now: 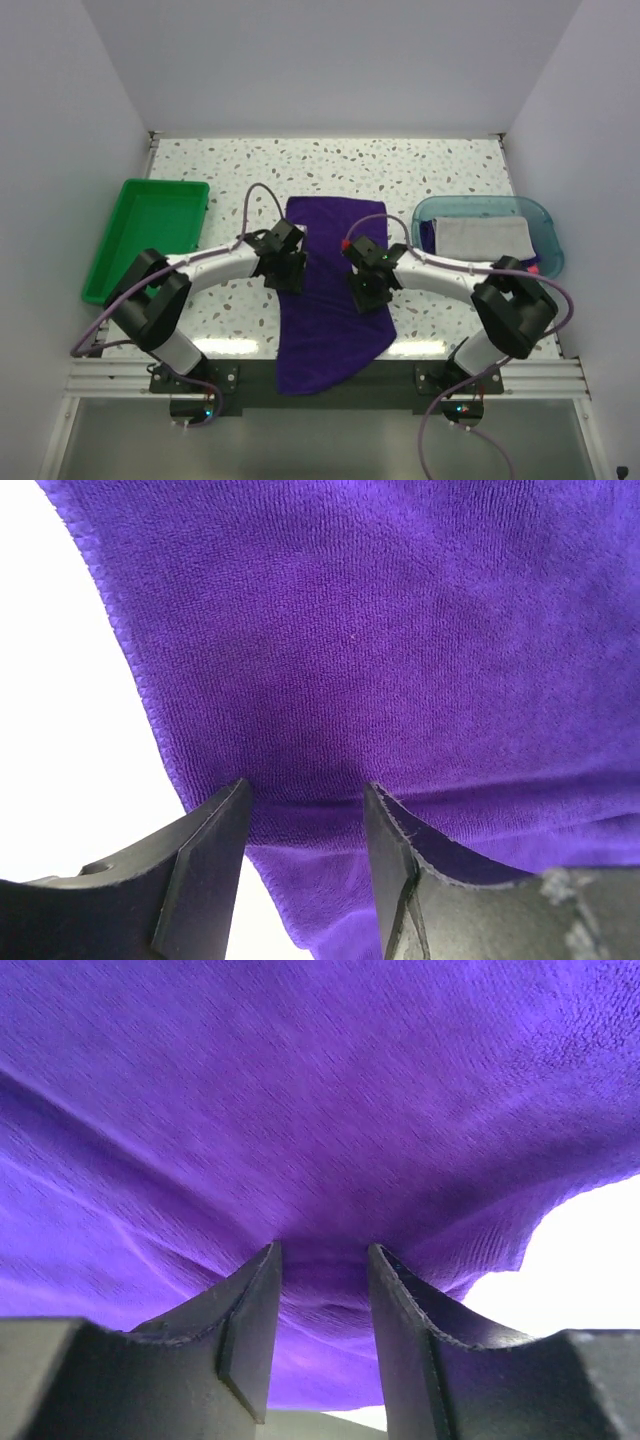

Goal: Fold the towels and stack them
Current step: Flatten out the crumpled towel

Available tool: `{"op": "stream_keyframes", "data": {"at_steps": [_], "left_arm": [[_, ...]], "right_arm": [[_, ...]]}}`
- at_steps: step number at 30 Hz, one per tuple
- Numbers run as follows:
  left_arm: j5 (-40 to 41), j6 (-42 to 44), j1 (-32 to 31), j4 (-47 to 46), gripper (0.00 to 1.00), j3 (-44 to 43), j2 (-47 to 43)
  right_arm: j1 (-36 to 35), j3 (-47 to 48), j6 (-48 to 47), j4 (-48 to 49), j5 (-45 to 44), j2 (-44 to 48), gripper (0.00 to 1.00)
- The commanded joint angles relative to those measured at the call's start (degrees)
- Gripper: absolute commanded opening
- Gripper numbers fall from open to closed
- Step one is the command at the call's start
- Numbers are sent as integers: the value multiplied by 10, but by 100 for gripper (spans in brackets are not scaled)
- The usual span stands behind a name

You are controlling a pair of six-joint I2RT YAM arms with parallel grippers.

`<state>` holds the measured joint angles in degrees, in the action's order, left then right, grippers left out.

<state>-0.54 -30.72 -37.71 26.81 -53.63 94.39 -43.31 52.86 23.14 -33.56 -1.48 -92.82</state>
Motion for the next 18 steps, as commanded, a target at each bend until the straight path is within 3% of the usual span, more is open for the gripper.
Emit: {"op": "stream_keyframes", "data": {"at_steps": [1, 6, 10, 14, 18], "left_arm": [[-64, -36, -38, 101, 56, 71, -42], [-61, -50, -56, 122, 66, 47, -120], [4, 5, -27, 145, 70, -58, -125], [22, 72, 41, 109, 71, -123, -93], [62, 144, 69, 77, 72, -193, -17]], "right_arm": [[-29, -71, 66, -100, 38, 73, 44], [-28, -18, 14, -155, 19, 149, 52], [5, 125, -64, -193, -26, 123, 64], [83, 206, -144, -165, -26, 63, 68], [132, 283, -215, -116, -27, 4, 68]]}}
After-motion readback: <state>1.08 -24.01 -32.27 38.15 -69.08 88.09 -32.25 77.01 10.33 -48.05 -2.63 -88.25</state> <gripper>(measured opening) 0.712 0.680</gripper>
